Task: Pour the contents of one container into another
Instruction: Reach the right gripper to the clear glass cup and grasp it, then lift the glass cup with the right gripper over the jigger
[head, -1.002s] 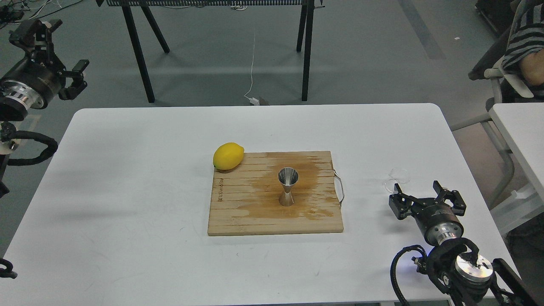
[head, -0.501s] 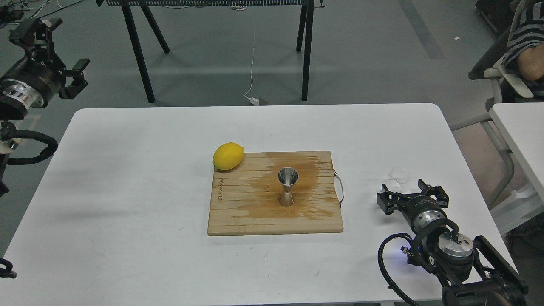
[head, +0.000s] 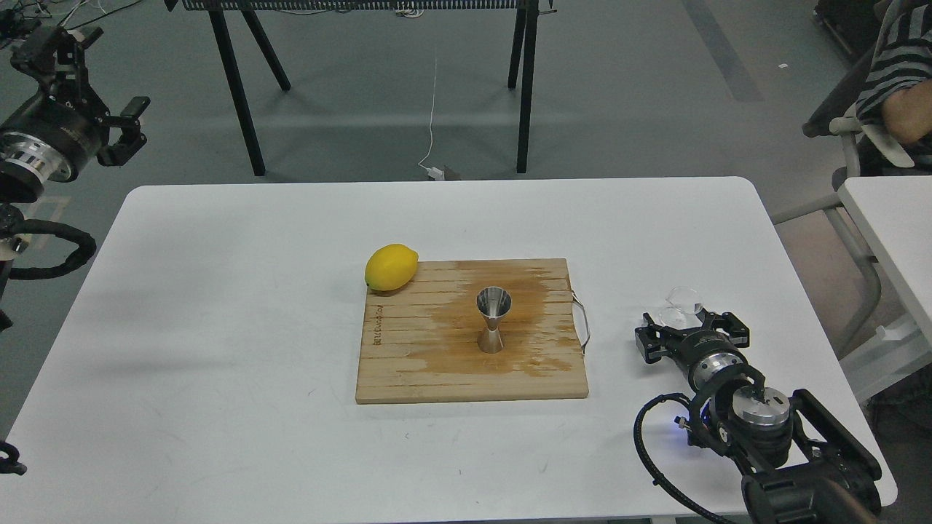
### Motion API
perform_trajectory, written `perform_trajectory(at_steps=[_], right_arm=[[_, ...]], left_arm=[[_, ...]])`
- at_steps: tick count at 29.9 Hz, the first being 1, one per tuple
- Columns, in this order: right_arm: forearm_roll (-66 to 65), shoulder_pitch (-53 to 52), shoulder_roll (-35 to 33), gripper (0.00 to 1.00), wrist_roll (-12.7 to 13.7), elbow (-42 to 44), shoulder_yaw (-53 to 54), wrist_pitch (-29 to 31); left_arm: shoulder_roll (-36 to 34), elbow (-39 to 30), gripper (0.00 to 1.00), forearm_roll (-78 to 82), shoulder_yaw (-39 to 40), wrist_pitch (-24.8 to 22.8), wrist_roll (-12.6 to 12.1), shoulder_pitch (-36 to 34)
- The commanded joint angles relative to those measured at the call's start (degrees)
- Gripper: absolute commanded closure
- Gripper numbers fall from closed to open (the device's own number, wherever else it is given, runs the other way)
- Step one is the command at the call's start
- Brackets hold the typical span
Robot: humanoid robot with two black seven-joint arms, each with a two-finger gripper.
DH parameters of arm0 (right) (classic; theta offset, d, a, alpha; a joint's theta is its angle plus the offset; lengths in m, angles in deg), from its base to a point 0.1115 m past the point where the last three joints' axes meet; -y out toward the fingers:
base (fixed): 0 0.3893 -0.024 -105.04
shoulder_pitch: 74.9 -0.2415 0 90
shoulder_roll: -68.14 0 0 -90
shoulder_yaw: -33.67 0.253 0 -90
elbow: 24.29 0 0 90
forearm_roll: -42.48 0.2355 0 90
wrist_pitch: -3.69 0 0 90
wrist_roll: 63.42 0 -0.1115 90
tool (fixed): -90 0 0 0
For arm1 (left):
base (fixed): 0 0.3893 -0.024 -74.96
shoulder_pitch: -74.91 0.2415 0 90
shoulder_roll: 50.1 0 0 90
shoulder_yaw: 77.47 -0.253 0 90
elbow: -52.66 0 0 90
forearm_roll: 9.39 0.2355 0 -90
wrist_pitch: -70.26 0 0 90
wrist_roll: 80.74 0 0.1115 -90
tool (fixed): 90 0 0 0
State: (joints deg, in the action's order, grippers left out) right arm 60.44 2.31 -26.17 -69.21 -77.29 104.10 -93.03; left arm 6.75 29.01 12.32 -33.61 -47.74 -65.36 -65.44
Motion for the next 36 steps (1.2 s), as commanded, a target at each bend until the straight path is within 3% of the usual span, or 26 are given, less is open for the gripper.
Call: perform_trajectory(at_steps=[1,6,9,11,23,30,36], right_arm=[[-0.03,-0.92,0.00,0.41,-0.11,1.41,-1.79,0.21],[-0.12,-0.92,0.00,0.49,-0.11,1.06,-1.88,0.74],[-0.12,-0.92,0.09,0.69,-0.28,0.80,-1.88,1.00],[-0.12,-0.92,0.09,0.76,-0.37,0.44,-1.88,1.09],[-0.47,3.65,-3.86,0.76,-0.55,-18.08,-2.06,-0.14],[-2.75,4.10,-8.61,0.76,-0.46,-30.04,-4.51,-5.14],[-7.32,2.52,-9.49,0.76,-0.28,-34.36,-8.81,-6.38]], left_arm=[[-0.34,0.01,0.01,0.00,-0.01,0.00,0.18,-0.01],[-0.96,0.01,0.01,0.00,-0.01,0.00,0.18,0.08],[-0.96,0.01,0.01,0.00,-0.01,0.00,0.18,0.08],[-0.96,0.01,0.01,-0.09,-0.01,0.00,0.18,0.08],[-0.87,0.01,0.01,0.00,-0.01,0.00,0.26,0.08],[-0.78,0.01,0.01,-0.09,0.08,0.00,0.44,-0.01],[-0.87,0.01,0.01,-0.09,0.08,0.00,0.53,-0.01]])
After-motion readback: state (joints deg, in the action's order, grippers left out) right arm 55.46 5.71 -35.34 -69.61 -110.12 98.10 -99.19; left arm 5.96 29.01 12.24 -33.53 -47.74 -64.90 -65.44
